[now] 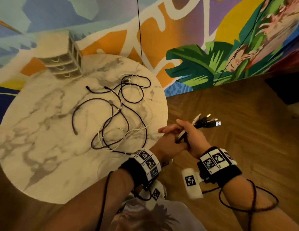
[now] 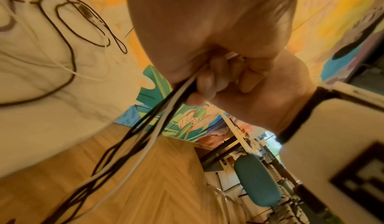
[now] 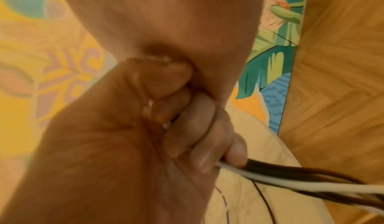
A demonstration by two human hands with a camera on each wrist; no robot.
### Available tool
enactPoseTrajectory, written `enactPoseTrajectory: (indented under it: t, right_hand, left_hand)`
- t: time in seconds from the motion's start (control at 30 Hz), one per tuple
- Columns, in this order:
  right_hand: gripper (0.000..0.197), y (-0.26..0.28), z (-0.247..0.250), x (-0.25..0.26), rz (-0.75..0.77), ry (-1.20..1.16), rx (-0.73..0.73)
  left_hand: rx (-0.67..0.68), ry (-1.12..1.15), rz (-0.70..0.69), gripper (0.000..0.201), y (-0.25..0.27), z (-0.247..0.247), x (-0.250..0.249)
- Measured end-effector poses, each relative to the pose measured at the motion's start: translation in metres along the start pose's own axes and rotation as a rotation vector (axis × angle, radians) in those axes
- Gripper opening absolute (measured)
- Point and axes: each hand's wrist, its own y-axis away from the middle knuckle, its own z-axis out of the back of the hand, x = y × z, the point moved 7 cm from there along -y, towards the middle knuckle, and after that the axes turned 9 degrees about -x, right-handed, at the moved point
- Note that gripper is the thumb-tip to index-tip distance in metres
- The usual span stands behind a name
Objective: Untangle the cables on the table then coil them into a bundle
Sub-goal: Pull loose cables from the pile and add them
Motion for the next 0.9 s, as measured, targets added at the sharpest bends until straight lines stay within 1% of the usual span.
enactPoseTrajectory:
  t: [0.07, 0.1, 0.13, 0.17, 0.23, 0.27, 0.33, 0.37, 0.43, 0.47, 0.5, 0.57, 0.6, 0.67, 0.7, 0.77, 0.83, 0.9]
  right_hand:
    - [0.056, -0.008, -0.004, -0.007, 0.016, 0.014, -0.089]
    - [0.055, -0.013, -0.005, -0.011, 0.029, 0.003, -0.135]
    - [0.054, -0.018, -0.009, -0.015, 0.029, -0.026, -0.174]
    - [0.053, -0.023, -0.010, -0.018, 0.020, -0.075, -0.210]
    - [0.049, -0.029, -0.013, -0.026, -0.001, -0.167, -0.268]
    - [0.046, -0.031, -0.011, -0.030, -0.010, -0.179, -0.307]
    - [0.047, -0.036, -0.009, -0.038, -0.013, -0.119, -0.366]
    - [0.048, -0.039, -0.012, -0.043, -0.001, -0.082, -0.369]
    - [0.050, -0.045, -0.017, -0.051, 0.000, -0.048, -0.372]
    - [0.049, -0.047, -0.021, -0.057, -0.015, -0.034, -0.370]
    - [0.049, -0.050, -0.026, -0.063, -0.031, -0.015, -0.362]
    - [0.052, -0.053, -0.036, -0.074, -0.061, 0.032, -0.332]
    - [0.054, -0.054, -0.039, -0.078, -0.069, 0.058, -0.321]
    - [0.053, -0.054, -0.046, -0.085, -0.084, 0.106, -0.310]
    - [0.053, -0.055, -0.050, -0.088, -0.090, 0.131, -0.304]
    - [0.053, -0.052, -0.058, -0.090, -0.084, 0.182, -0.282]
    - [0.056, -0.048, -0.069, -0.088, -0.055, 0.244, -0.233]
    - [0.056, -0.042, -0.085, -0.089, -0.033, 0.308, -0.148]
  left_hand:
    - [0.038, -0.077, -0.028, 0.037, 0.004, 0.010, 0.005]
    - [0.037, -0.136, -0.059, 0.037, 0.007, 0.017, 0.008]
    - [0.012, -0.213, -0.052, 0.036, 0.011, 0.030, 0.017]
    - [-0.024, -0.295, -0.023, 0.033, 0.014, 0.043, 0.030]
    - [-0.109, -0.501, 0.061, 0.019, 0.022, 0.078, 0.068]
    - [-0.138, -0.583, 0.112, 0.015, 0.027, 0.096, 0.088]
    - [-0.206, -0.661, 0.204, 0.028, 0.041, 0.133, 0.122]
    - [-0.251, -0.685, 0.230, 0.029, 0.050, 0.152, 0.132]
    - [-0.315, -0.716, 0.253, 0.024, 0.065, 0.178, 0.151]
    - [-0.311, -0.740, 0.276, 0.018, 0.073, 0.188, 0.161]
    - [-0.273, -0.784, 0.304, 0.020, 0.080, 0.193, 0.173]
    - [-0.136, -0.889, 0.373, 0.042, 0.092, 0.194, 0.199]
    - [-0.077, -0.929, 0.383, 0.045, 0.097, 0.194, 0.207]
    - [-0.017, -0.982, 0.376, 0.039, 0.102, 0.195, 0.215]
    - [-0.019, -0.972, 0.362, 0.034, 0.102, 0.196, 0.217]
    - [-0.074, -0.827, 0.338, 0.026, 0.096, 0.198, 0.208]
    - [-0.179, -0.550, 0.320, 0.030, 0.086, 0.199, 0.191]
    - [-0.268, -0.273, 0.337, 0.029, 0.075, 0.199, 0.170]
